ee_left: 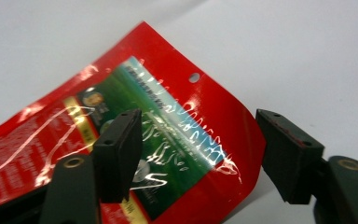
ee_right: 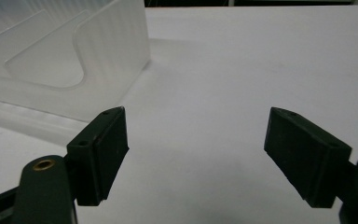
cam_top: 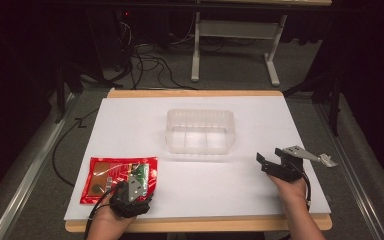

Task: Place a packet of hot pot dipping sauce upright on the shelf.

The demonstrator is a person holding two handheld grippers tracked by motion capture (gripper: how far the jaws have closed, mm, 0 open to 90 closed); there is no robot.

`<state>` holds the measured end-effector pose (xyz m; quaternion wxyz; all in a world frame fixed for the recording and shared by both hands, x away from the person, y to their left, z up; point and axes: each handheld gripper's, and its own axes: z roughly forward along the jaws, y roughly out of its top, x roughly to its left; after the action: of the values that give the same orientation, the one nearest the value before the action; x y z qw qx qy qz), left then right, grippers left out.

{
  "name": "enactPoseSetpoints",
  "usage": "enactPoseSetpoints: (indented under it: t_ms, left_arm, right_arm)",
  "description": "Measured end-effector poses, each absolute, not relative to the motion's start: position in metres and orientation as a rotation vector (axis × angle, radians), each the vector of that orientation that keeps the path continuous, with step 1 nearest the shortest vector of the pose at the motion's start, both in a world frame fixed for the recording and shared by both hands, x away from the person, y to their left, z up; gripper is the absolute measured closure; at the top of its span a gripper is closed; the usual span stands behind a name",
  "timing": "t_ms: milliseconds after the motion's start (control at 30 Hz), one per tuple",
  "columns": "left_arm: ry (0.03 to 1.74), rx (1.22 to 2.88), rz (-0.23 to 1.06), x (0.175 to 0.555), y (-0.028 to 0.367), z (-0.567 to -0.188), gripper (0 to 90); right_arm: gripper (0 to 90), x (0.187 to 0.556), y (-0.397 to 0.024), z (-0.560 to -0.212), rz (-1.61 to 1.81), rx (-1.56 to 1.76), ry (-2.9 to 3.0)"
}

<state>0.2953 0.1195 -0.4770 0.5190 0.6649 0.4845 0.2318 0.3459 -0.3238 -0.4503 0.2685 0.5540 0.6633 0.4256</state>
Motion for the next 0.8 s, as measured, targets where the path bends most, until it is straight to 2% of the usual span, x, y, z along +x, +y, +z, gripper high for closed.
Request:
enactPoseSetpoints:
  t_ms: [167,333,433,567,700,800]
  left_arm:
    - [1.163,1.545,0.568,0.295,0.130,-0.471,47.4]
    - [1.144,1.538,0.598,0.292,0.131,-0.468,55.4]
    - [1.156,1.558,0.573,0.291,0.125,-0.473,54.7]
    - [1.145,1.615,0.609,0.289,0.111,-0.482,50.9]
    - [1.120,1.670,0.626,0.286,0.099,-0.491,41.2]
    - [1.113,1.681,0.647,0.285,0.097,-0.493,38.3]
  right_arm:
    - [22.4,0.350,-0.321,-0.451,1.146,1.486,1.798]
    - [22.8,0.352,-0.317,-0.451,1.145,1.478,1.807]
    - [22.9,0.353,-0.317,-0.451,1.143,1.475,1.809]
    - [23.0,0.353,-0.317,-0.451,1.141,1.480,1.806]
    - [23.0,0.352,-0.319,-0.451,1.142,1.488,1.801]
    - [23.1,0.353,-0.320,-0.451,1.145,1.488,1.797]
